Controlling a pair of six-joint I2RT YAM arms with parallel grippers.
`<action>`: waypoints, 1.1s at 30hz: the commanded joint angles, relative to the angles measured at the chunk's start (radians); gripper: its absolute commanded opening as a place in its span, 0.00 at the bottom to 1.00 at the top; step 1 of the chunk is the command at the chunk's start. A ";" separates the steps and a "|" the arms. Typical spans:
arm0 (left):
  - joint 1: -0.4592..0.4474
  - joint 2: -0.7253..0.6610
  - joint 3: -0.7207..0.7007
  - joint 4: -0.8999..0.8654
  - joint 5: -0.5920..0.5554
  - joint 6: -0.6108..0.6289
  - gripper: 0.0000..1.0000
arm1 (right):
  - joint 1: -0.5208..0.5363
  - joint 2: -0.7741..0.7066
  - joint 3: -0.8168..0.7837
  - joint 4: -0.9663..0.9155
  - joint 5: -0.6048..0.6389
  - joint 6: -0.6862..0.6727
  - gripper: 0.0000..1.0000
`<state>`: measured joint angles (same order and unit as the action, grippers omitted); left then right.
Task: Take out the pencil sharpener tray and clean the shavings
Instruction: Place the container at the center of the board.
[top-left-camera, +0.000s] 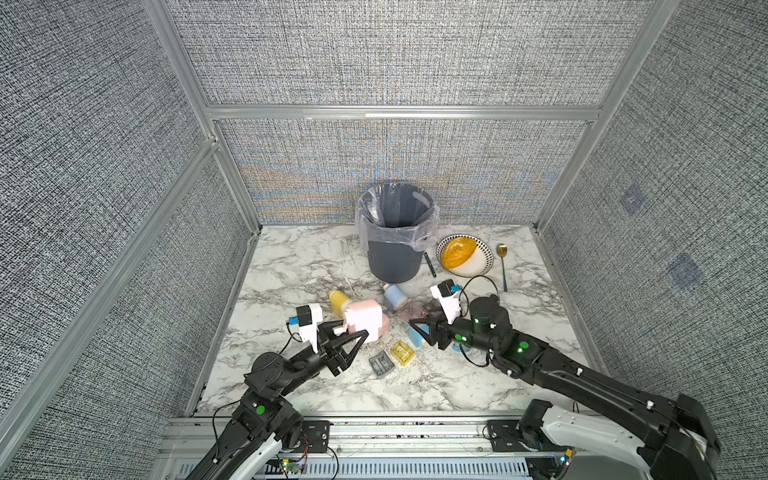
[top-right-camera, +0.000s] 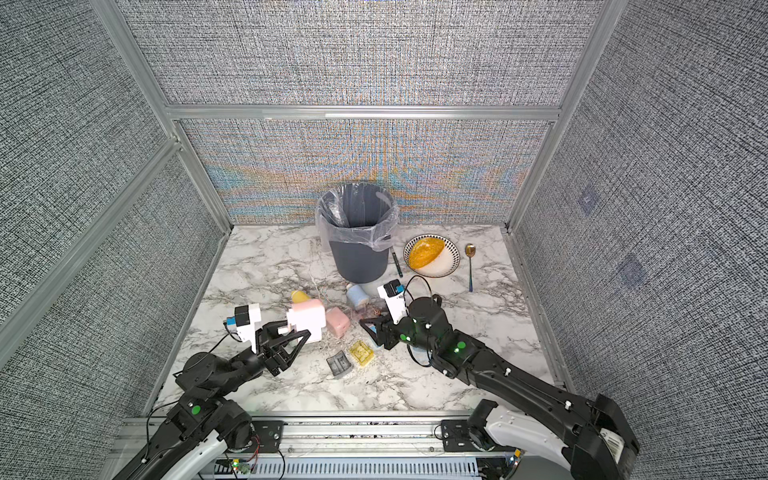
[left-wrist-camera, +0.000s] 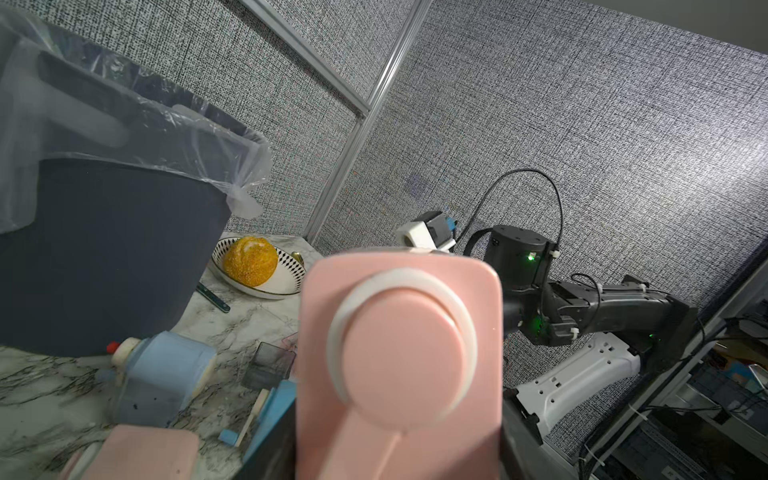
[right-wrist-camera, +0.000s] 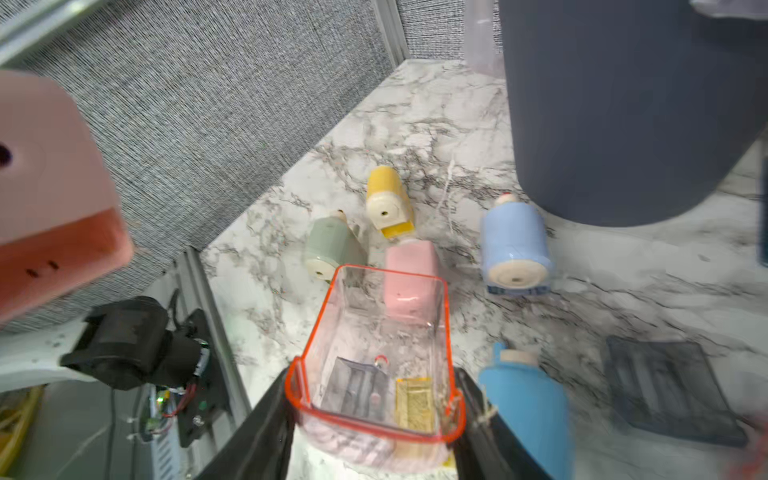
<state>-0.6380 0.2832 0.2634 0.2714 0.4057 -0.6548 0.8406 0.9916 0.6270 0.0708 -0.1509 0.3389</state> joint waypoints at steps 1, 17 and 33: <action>0.001 0.011 -0.005 0.015 -0.021 0.010 0.00 | 0.058 -0.040 -0.043 -0.094 0.113 -0.058 0.36; 0.001 0.155 -0.020 0.168 0.007 -0.009 0.00 | 0.264 -0.103 -0.291 -0.149 0.345 0.137 0.36; 0.001 0.128 -0.031 0.159 -0.001 -0.015 0.00 | 0.400 0.244 -0.228 -0.058 0.603 0.189 0.47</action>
<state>-0.6380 0.4164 0.2306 0.3779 0.3996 -0.6662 1.2293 1.2057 0.3920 0.0376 0.4244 0.4984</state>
